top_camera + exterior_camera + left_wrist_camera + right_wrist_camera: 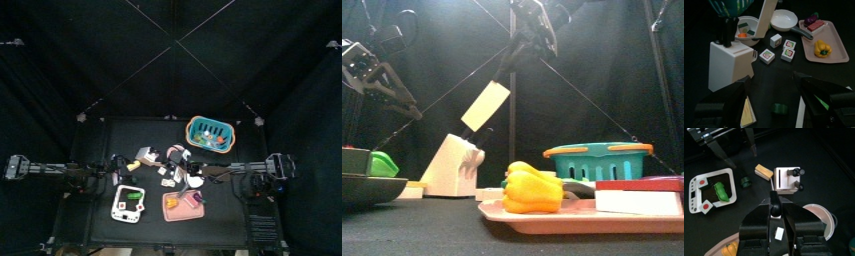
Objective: Grab cleaver
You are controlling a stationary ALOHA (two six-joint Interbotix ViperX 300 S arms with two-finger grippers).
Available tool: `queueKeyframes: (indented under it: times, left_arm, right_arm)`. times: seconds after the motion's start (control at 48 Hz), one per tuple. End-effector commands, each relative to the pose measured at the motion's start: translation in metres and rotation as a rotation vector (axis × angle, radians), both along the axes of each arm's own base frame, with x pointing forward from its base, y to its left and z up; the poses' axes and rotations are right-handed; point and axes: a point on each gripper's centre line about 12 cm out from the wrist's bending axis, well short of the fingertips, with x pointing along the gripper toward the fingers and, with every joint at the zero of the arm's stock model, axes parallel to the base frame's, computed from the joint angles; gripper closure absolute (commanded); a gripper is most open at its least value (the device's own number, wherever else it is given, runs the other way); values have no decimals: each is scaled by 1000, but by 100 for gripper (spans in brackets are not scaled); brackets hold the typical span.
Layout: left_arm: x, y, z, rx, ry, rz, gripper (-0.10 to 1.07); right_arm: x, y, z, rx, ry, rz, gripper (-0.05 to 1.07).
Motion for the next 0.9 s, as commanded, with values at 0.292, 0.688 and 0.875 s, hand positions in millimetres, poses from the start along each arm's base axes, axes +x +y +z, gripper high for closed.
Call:
queueKeyframes:
  times: [0.292,0.688,0.875]
  left_arm:
    - [2,0,5,-2,-14,-1,-2]
    - [5,-5,8,-4,-53,-53,-2]
    - [8,-12,13,5,-96,-118,-2]
  right_arm:
    - [-31,20,24,21,-221,160,71]
    - [-69,34,17,42,-339,280,71]
    - [-95,42,6,51,-410,361,71]
